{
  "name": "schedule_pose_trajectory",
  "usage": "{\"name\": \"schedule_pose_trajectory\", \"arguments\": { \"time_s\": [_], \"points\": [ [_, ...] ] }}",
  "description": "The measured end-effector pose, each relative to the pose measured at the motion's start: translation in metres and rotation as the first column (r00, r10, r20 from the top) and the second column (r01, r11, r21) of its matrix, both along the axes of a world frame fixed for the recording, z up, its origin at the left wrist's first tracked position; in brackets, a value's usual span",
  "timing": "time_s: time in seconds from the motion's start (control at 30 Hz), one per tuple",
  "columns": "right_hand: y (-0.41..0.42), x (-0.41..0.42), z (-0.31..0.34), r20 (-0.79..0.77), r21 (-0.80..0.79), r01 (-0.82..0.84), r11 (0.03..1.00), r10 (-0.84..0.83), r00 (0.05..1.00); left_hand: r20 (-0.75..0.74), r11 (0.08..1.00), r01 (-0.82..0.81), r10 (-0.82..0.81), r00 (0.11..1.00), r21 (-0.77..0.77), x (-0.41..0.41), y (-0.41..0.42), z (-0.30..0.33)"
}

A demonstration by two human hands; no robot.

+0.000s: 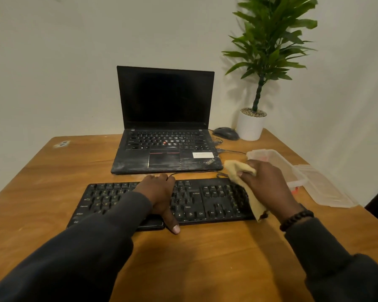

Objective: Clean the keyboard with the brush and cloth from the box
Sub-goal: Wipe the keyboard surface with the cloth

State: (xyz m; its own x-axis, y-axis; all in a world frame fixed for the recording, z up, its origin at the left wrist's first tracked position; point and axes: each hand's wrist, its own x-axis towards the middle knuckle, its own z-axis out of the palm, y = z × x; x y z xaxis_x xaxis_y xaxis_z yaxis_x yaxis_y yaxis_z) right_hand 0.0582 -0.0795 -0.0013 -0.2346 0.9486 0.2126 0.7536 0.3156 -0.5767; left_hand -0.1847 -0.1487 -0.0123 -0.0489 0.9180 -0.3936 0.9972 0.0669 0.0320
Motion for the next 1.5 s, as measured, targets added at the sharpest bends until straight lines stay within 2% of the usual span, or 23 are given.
{"name": "schedule_pose_trajectory", "arguments": {
  "time_s": [0.1,0.17,0.3,0.43,0.63,0.8,0.93,1.07,1.17,1.33,1.5],
  "points": [
    [-0.019,-0.018,-0.014,0.227,-0.003,-0.116,0.993,0.114,0.967,0.11,1.0,-0.017,0.018,0.994,-0.005,-0.002,-0.003,-0.001],
    [-0.027,-0.027,-0.024,0.311,0.003,-0.131,0.991,0.124,0.942,0.153,1.0,-0.012,0.011,0.988,0.006,0.004,-0.003,-0.001],
    [-0.038,-0.032,-0.018,0.472,0.046,-0.096,0.994,0.063,0.879,0.098,0.999,-0.035,0.031,0.995,0.038,0.01,0.003,-0.004],
    [-0.04,-0.028,-0.002,0.633,-0.072,-0.069,0.995,0.099,0.768,0.062,0.999,-0.049,0.047,0.997,0.024,0.01,0.007,-0.007],
    [-0.037,-0.048,-0.008,0.521,0.009,-0.029,1.0,0.02,0.853,0.025,0.999,-0.045,0.044,0.999,0.017,0.013,0.01,-0.002],
    [-0.032,-0.037,-0.004,0.578,-0.11,-0.07,0.991,0.122,0.807,-0.031,1.0,0.0,0.0,1.0,-0.002,0.015,0.011,0.0],
    [-0.028,-0.052,-0.007,0.535,0.004,-0.07,0.998,0.057,0.843,-0.05,0.999,0.044,-0.043,0.998,0.003,0.014,0.013,0.001],
    [-0.033,-0.054,-0.016,0.484,0.097,-0.121,0.988,0.059,0.873,-0.055,0.999,0.044,-0.044,0.997,-0.004,0.015,0.016,0.001],
    [-0.041,-0.054,-0.028,0.433,0.18,-0.214,0.96,0.118,0.894,-0.057,0.999,0.035,-0.035,0.998,-0.01,0.016,0.017,0.001],
    [-0.046,-0.053,-0.036,0.392,0.177,-0.33,0.927,0.241,0.888,-0.057,1.0,-0.001,0.0,0.998,-0.013,0.017,0.014,0.001],
    [-0.039,-0.029,-0.027,0.431,0.073,-0.515,0.854,0.439,0.789,-0.04,1.0,-0.024,0.024,0.999,-0.008,0.014,0.013,0.0]
  ]
}}
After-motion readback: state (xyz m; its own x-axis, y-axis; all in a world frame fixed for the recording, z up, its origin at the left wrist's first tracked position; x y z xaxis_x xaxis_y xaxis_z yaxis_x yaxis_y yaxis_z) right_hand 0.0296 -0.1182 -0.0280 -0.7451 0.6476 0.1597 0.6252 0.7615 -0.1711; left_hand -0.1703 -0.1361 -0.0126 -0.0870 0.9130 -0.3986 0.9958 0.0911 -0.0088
